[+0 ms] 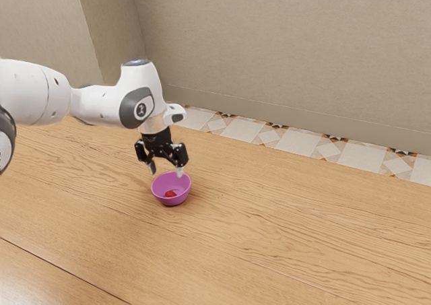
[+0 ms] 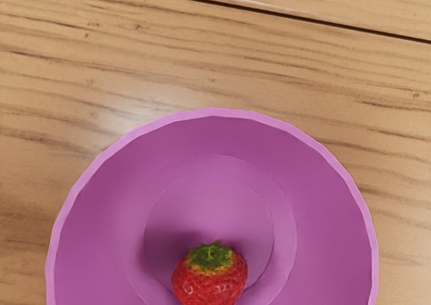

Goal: Take strawberry from the bowl

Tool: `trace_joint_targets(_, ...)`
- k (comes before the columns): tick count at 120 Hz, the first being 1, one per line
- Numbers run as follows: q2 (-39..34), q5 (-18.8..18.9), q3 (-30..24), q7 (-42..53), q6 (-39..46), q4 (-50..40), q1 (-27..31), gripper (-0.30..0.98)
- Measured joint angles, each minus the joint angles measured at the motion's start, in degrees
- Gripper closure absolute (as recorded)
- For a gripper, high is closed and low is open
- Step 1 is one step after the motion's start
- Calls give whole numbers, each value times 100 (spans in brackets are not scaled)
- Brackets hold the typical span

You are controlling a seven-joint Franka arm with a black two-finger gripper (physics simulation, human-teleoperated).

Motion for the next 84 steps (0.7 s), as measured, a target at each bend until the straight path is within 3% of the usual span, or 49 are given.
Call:
trace_joint_targets(30,322,-29,14,-97,110,-2,-54,34)
trace_joint_targets(84,540,-52,56,-219,261,-80,-70,40)
